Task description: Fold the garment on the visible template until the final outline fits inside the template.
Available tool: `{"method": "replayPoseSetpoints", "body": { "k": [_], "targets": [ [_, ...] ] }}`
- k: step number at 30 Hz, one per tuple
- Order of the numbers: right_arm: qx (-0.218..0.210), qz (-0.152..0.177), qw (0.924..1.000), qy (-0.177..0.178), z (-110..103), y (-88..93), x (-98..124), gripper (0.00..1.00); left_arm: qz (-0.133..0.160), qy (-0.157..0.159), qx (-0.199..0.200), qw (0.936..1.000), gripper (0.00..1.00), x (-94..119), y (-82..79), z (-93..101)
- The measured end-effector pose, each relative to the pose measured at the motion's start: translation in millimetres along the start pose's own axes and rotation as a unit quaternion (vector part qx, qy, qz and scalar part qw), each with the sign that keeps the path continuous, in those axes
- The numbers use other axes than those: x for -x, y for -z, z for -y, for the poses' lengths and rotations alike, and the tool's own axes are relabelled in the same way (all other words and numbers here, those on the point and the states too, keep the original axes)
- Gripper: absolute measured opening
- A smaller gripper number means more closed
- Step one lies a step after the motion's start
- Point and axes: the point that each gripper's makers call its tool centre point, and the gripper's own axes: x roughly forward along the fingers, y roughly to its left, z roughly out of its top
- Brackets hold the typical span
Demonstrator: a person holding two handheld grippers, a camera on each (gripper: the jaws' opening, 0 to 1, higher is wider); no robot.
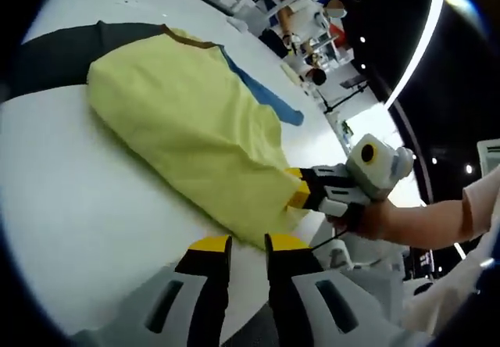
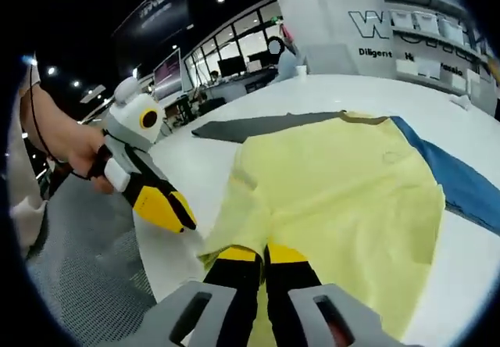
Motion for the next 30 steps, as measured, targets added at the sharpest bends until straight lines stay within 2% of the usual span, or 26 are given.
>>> {"method": "replayPoseSetpoints", "body": {
  "k": [3,6,8,14,20,23,24,30],
  "targets": [
    [-0.014,-0.003,0.9999,0.002,5.7,2.0,0.8,0.00,0.003,0.001,0.008,1.0000,0.16,-8.0,-0.2,0.6],
    [-0.024,-0.003,0.9997,0.003,7.4,1.5,3.0,0.00,0.013,0.012,0.048,0.9987,0.16,-16.2,-3.0,2.9],
    [-0.023,-0.003,0.9997,0.004,8.5,1.5,4.1,0.00,0.017,0.014,0.057,0.9982,0.16,-19.6,-4.9,2.5],
    [-0.024,-0.007,0.9997,-0.001,8.8,3.2,6.9,0.00,0.042,0.029,0.125,0.9909,0.15,-25.0,-11.4,0.3],
    [-0.024,-0.012,0.9996,0.000,11.7,5.9,7.8,0.00,0.047,0.037,0.177,0.9824,0.04,-26.6,-10.9,-6.0],
    [-0.024,-0.015,0.9996,0.001,13.1,7.4,8.0,0.00,0.048,0.042,0.186,0.9804,0.00,-26.0,-11.9,-3.5],
    [-0.025,-0.016,0.9996,0.001,13.3,7.8,8.1,0.00,0.050,0.054,0.186,0.9798,0.00,-25.1,-12.9,0.2],
    [-0.025,-0.021,0.9995,0.002,14.3,9.0,7.8,0.00,0.054,0.056,0.185,0.9796,0.00,-19.8,-14.9,0.5]
  ]
}}
